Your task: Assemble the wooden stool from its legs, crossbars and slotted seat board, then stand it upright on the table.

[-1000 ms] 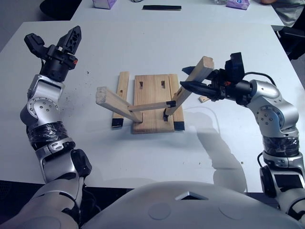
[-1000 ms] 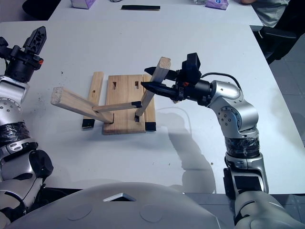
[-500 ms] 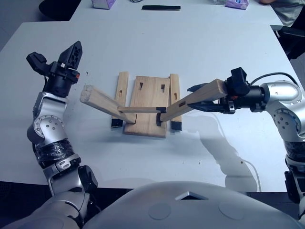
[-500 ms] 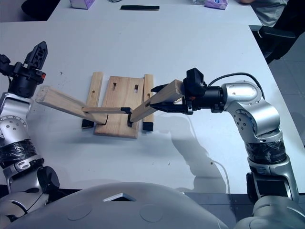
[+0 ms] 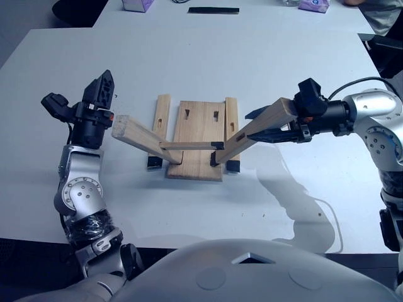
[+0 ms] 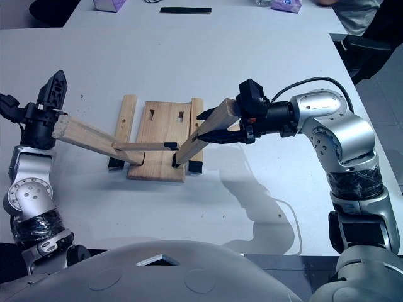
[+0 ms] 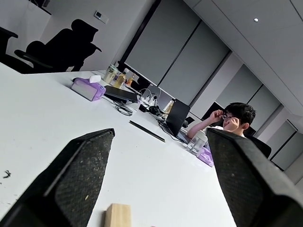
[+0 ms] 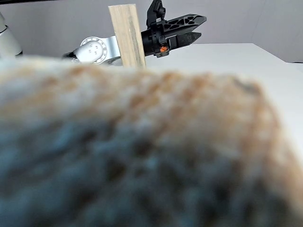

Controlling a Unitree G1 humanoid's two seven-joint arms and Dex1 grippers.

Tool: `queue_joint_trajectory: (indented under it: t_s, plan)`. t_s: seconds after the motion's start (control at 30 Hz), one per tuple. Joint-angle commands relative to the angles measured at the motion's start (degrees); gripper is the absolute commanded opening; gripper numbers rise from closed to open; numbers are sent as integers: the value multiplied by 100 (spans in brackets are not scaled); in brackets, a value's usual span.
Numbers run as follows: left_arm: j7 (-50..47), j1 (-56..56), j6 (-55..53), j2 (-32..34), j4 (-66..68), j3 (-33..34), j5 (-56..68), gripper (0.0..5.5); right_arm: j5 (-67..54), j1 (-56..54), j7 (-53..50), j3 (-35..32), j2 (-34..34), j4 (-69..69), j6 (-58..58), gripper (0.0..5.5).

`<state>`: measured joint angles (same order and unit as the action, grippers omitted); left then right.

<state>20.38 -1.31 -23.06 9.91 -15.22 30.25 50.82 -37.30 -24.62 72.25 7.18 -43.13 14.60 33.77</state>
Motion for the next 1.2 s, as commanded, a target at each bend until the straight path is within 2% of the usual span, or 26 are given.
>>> queue_joint_trajectory:
  t_s: [0.03,0.27,0.43,0.83,1.03,1.2]
  plan:
    - [-128,486,35,-259,-536,-297,5,359,166,-296,56,35,-243,-115,237,203]
    - [-328,1587,240,-896,-1252,-711,30,359,370,-721,106,267,-430,6,518,203]
    - [-459,1851,482,-1107,-1446,-952,-74,359,612,-856,28,585,-454,301,637,203]
    - [-561,1933,706,-1073,-1655,-1470,-244,359,1154,-803,-774,1151,-449,559,1091,203]
    - [-595,1751,755,-901,-1626,-1548,-353,359,853,-1650,-749,1137,-243,270,1673,203]
    - [-503,1698,952,-1011,-1310,-1713,-525,359,1165,-2153,-339,1635,-2,-556,1490,203]
